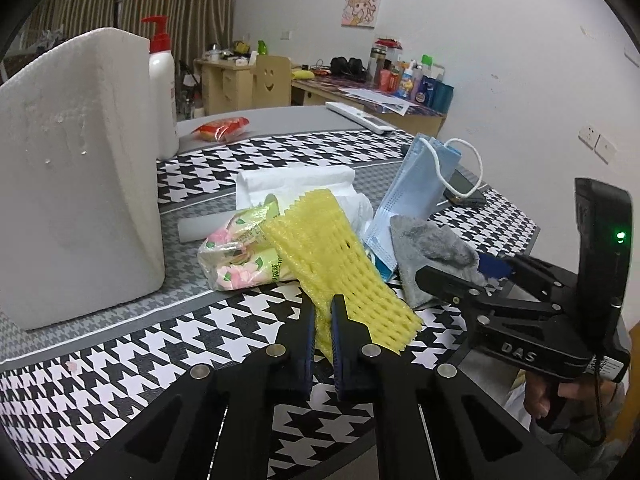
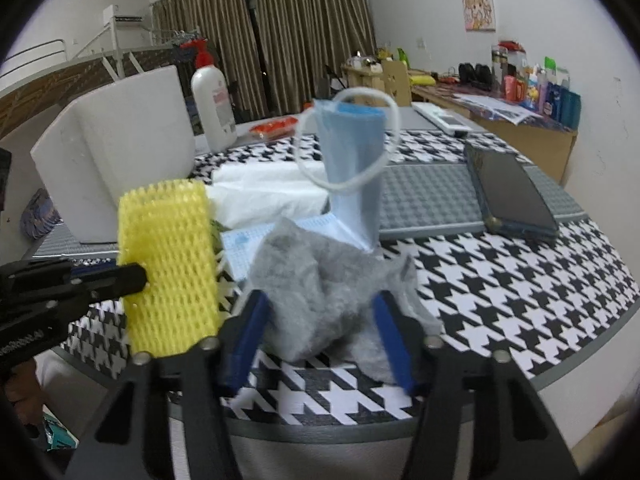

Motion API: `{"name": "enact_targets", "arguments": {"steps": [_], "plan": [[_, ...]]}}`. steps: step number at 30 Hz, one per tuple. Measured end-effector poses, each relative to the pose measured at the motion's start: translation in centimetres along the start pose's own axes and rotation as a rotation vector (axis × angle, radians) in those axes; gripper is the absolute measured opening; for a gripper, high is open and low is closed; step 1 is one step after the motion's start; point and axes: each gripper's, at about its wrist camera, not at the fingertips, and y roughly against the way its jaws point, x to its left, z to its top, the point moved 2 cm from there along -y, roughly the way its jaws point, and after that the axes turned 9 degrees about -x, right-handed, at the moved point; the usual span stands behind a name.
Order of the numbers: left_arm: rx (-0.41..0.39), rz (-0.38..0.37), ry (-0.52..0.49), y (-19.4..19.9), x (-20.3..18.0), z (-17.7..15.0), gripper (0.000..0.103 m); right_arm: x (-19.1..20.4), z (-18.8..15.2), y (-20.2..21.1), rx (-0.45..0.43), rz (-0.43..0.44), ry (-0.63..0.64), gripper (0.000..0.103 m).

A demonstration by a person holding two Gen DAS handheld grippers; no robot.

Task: Organize soft objects
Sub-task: 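Close the left tool on the yellow mesh while the right tool grasps the grey sock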

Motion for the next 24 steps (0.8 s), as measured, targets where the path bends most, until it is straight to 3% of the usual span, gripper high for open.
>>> {"name": "enact_targets", "arguments": {"steps": [7, 24], "plan": [[-0.007, -0.004, -0.012, 0.1, -0.2, 0.0, 0.008, -0.1, 0.0, 0.2, 0.006, -0.018, 0.014, 0.017], [-0.106, 0.030, -0.030, 3.8, 0.0, 1.0, 0.008, 1.3, 2.2, 3.6, -0.109, 0.026, 0.025, 0.015]]}}
